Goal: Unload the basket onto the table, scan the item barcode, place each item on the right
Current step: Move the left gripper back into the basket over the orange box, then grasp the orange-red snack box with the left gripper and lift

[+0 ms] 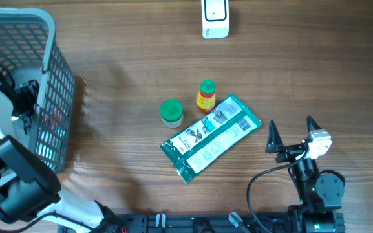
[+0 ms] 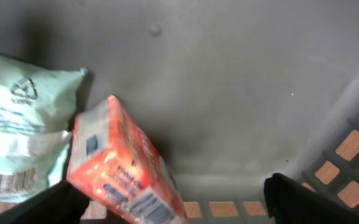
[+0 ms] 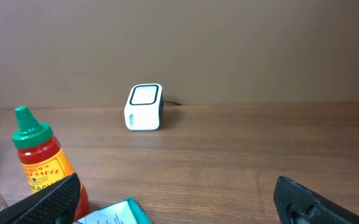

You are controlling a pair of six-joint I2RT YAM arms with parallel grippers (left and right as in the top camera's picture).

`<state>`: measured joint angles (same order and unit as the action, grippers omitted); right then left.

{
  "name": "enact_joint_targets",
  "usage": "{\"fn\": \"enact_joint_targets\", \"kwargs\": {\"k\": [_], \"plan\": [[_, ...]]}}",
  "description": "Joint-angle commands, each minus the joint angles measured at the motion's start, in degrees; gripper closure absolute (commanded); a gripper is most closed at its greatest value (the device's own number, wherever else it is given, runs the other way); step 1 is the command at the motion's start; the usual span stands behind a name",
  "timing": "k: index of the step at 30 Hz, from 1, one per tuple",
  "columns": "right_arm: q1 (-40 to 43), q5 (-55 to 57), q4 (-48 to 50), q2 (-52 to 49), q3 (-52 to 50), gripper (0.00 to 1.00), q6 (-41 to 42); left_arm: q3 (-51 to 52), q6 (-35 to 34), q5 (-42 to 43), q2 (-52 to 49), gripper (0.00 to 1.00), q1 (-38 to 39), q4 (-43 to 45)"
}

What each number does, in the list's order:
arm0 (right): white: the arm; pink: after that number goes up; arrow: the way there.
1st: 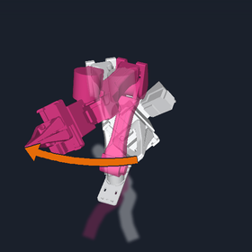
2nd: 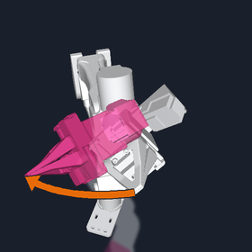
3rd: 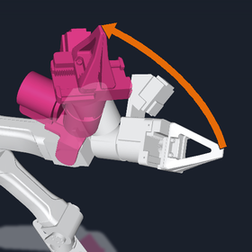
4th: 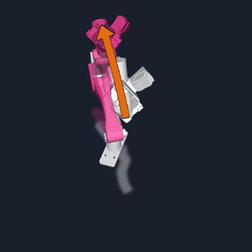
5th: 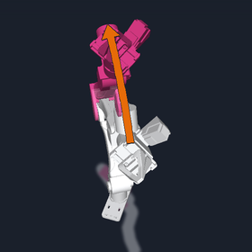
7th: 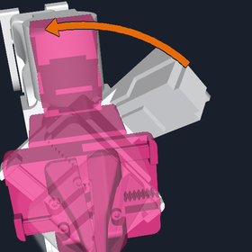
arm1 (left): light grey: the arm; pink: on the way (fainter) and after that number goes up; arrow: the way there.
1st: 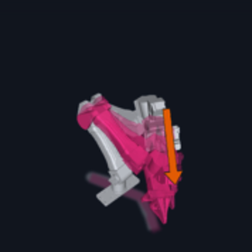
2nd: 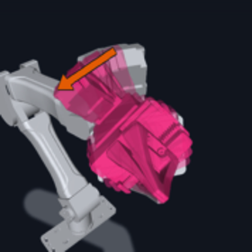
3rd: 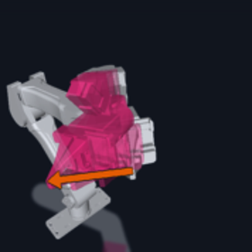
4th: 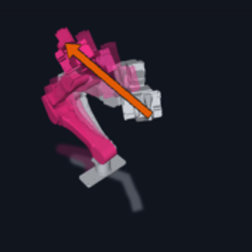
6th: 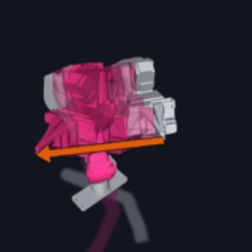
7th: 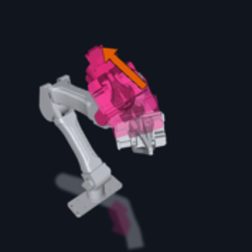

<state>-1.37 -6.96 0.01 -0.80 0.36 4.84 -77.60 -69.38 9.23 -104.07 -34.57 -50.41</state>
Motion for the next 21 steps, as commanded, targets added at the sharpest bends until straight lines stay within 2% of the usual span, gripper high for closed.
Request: {"fn": "enact_joint_targets", "kwargs": {"k": [1,3,5,9,15,18,21], "plan": [[-0.2,1.0,0.3,0.2,-0.1,0.00,-0.3,0.7,-0.1,-0.8,-1.1,0.24,1.1,0.5],[-0.2,1.0,0.3,0.2,-0.1,0.00,-0.3,0.7,-0.1,-0.8,-1.1,0.33,1.5,0.4],[-0.2,1.0,0.3,0.2,-0.1,0.00,-0.3,0.8,-0.1,-0.9,-1.1,0.33,1.7,0.0],[-0.2,1.0,0.3,0.2,-0.1,0.00,-0.3,0.9,-0.1,-1.5,-1.1,0.25,1.8,-0.9],[-0.2,1.0,0.3,0.2,-0.1,0.00,-0.3,0.9,0.0,-2.6,-1.1,0.28,1.8,-1.0],[-0.2,1.0,0.3,0.2,-0.1,0.00,-0.3,0.9,0.4,-3.8,-1.1,0.17,1.8,-1.0],[-0.2,1.0,0.3,0.2,-0.1,0.00,-0.3,0.9,3.6,-8.0,-1.1,0.19,1.9,-1.1]]}}
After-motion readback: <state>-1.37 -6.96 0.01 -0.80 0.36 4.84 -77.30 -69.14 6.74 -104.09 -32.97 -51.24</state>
